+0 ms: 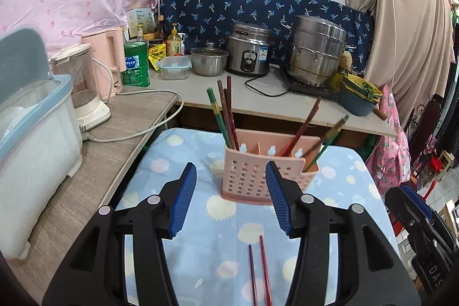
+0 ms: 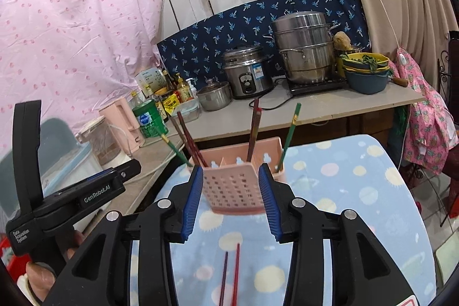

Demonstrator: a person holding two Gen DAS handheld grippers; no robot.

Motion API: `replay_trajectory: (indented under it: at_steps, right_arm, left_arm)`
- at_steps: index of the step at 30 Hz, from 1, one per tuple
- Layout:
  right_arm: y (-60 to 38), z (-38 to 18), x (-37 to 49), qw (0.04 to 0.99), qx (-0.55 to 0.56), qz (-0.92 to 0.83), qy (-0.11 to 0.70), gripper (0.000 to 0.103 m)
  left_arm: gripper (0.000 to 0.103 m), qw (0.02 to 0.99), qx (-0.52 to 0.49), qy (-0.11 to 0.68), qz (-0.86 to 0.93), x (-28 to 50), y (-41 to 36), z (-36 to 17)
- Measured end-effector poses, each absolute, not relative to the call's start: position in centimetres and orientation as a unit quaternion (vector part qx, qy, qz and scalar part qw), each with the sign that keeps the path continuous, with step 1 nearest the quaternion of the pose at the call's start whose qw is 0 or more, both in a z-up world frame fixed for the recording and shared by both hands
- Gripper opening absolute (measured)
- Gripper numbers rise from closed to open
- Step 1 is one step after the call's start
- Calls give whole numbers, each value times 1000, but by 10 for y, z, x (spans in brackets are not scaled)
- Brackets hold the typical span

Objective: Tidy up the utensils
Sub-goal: 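Withdraw both open tools from the basket back over the last two chopsticks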

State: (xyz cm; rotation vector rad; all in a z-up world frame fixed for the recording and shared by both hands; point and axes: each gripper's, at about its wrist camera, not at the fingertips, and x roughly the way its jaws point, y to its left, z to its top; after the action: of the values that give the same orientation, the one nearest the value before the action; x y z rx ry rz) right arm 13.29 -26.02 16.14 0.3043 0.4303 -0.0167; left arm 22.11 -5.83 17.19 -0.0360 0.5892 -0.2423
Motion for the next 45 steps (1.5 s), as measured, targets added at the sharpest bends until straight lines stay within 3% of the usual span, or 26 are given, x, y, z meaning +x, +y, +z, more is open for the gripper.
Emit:
replay_trajectory:
  at_steps: [15,30,38,45]
  right_arm:
    - [-240,95,54,953,137,-8,270,49]
    - [-218,30,25,937,115,-13,330,49]
    - [-208,6,19,930,105,-16,353,49]
    - [-200,-11,22,923,96,-11,372,49]
  left_arm:
    - [64,943,3,313,-116,146,-50,118]
    - [78,933,11,344,-101,111,-42,67]
    - [79,927,35,363,-82,97,-37,36]
    - [79,914,-1,402,-58,97,-14,7]
